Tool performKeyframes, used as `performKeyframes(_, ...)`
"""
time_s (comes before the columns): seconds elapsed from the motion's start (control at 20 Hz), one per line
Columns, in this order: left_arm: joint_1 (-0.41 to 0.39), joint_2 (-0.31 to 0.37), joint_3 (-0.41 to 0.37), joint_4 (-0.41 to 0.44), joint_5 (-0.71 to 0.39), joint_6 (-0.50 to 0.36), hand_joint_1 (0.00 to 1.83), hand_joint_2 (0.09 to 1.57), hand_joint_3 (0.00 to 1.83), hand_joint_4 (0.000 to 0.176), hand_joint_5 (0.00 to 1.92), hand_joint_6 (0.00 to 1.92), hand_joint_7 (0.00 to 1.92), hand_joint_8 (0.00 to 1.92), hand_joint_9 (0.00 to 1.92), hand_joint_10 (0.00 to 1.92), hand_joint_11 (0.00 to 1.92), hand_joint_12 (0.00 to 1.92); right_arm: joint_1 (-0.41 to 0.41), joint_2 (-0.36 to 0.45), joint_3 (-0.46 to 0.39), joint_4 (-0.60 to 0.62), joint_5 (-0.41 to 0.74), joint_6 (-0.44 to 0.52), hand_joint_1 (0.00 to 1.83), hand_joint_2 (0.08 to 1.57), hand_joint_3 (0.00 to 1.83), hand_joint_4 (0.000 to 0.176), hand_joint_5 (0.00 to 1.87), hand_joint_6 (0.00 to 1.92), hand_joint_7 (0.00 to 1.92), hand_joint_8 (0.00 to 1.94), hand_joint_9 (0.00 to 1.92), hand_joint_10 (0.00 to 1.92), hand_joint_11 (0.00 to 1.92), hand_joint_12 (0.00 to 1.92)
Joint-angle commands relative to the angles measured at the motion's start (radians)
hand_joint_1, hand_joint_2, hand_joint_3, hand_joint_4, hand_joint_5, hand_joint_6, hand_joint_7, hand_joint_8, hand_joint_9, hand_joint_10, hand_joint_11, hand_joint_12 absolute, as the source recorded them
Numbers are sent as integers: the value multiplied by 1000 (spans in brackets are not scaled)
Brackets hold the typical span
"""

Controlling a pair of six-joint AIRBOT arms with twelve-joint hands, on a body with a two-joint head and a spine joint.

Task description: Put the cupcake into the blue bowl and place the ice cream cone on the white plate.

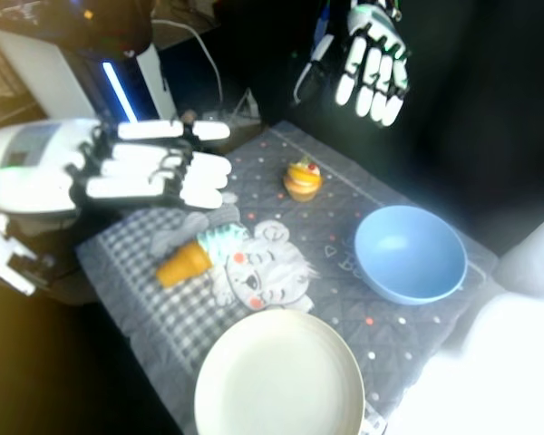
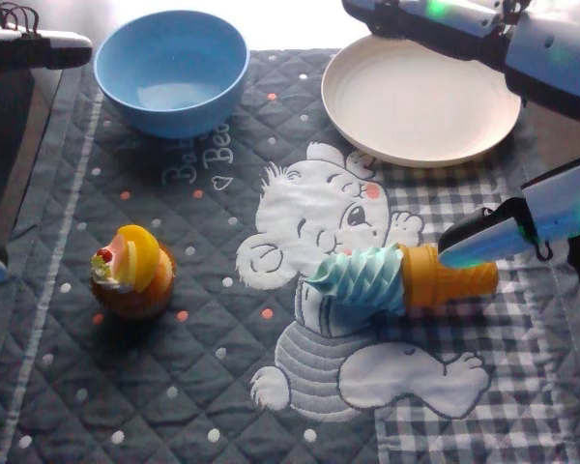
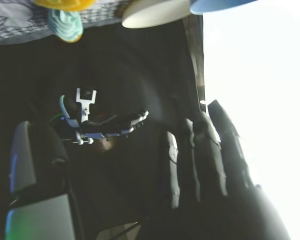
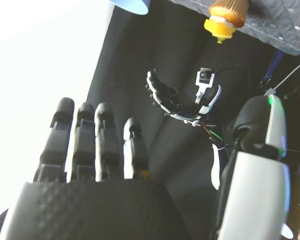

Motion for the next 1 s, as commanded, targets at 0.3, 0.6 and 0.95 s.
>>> performKeyframes(0.3,-70,-57,45,75,16,-104,749,732,0,0,322,7,370,9,340,10,5,796,13,-20,-2,5,42,30,731,638,1,9,84,0,381,0,373,5,88,624)
performKeyframes(0.6,-130,-116,84,241,129,-220,778,755,0,0,403,3,457,1,520,17,209,773,13,-52,19,-48,-14,88,822,607,0,49,153,2,430,3,372,2,80,558)
performKeyframes(0.95,-152,-141,85,351,191,-265,760,723,3,0,499,6,502,2,530,5,166,889,1,-111,49,-100,-73,142,771,640,0,36,190,10,430,13,439,3,253,480)
